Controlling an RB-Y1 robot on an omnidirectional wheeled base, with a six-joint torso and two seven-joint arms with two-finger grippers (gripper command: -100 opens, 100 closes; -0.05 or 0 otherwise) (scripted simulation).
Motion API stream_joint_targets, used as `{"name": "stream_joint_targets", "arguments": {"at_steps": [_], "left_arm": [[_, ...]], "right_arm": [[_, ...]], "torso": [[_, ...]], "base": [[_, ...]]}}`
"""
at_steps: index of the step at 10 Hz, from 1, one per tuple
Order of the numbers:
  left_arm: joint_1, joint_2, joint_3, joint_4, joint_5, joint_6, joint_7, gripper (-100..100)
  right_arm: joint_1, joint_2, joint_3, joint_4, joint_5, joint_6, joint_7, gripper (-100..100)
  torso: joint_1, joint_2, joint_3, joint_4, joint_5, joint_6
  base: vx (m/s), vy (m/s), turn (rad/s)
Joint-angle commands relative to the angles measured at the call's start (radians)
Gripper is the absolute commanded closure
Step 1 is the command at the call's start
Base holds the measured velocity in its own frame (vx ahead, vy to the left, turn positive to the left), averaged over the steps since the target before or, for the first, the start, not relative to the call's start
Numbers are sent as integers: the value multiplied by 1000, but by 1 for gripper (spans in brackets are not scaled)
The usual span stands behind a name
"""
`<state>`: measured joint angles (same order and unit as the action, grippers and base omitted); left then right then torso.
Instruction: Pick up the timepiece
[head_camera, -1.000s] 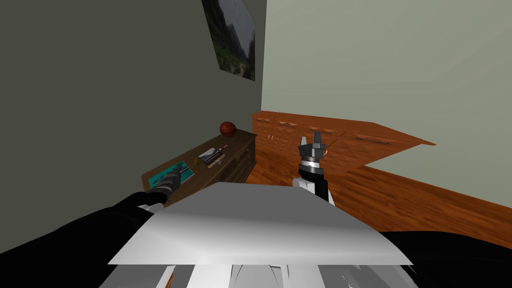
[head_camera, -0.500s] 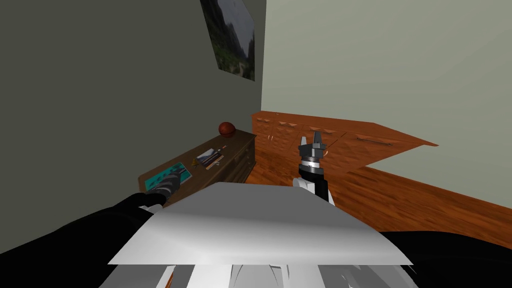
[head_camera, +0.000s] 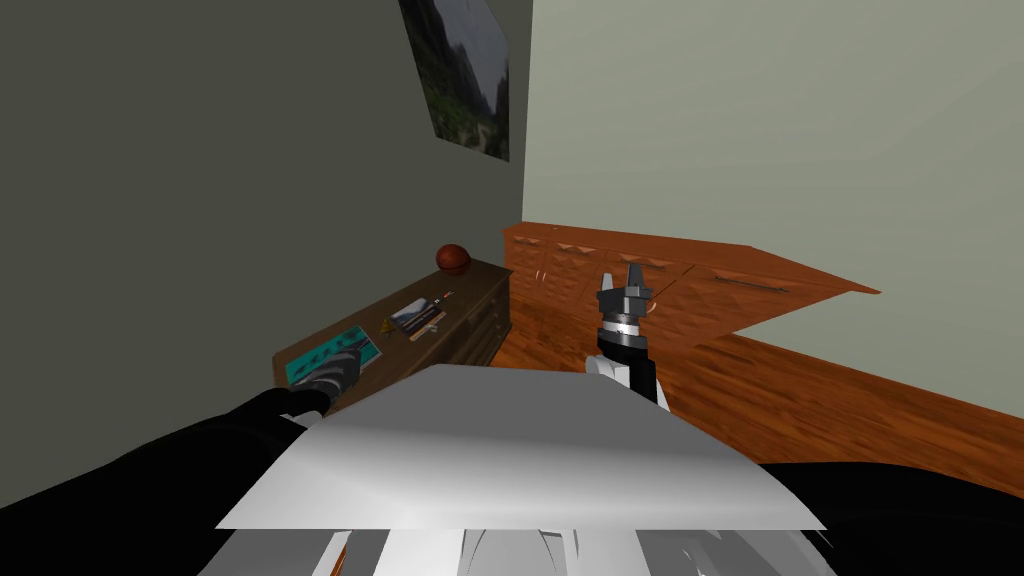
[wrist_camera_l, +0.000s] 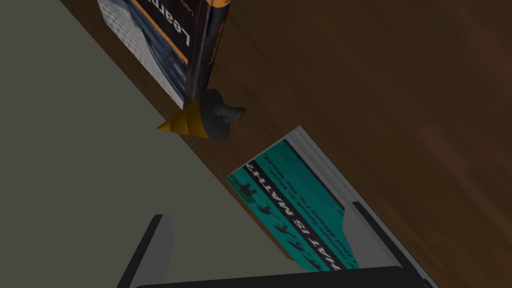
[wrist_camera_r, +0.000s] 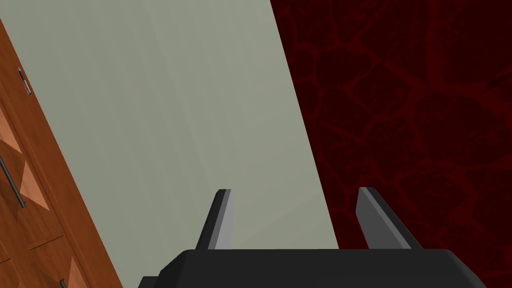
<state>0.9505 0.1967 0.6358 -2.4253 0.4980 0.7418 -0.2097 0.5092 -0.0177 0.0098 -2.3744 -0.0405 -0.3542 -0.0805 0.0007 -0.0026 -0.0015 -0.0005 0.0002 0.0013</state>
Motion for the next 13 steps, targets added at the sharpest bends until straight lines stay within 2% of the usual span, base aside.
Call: {"name": "stream_joint_targets", "arguments": {"at_steps": [1, 6, 13], "left_arm": [[11, 4, 4, -1, 10, 11, 4, -100], [11, 4, 4, -1, 10, 11, 4, -100], [68, 29, 10, -1, 61, 99, 35, -100]], "right_arm": [[0, 0, 0, 0, 0, 0, 0, 0], [0, 0, 0, 0, 0, 0, 0, 0], [0, 0, 0, 0, 0, 0, 0, 0]], "torso": [[0, 0, 0, 0, 0, 0], [0, 0, 0, 0, 0, 0], [-1, -1, -1, -1, 0, 0]], "base": [[20, -16, 44], [15, -5, -13], [52, -22, -19]]}}
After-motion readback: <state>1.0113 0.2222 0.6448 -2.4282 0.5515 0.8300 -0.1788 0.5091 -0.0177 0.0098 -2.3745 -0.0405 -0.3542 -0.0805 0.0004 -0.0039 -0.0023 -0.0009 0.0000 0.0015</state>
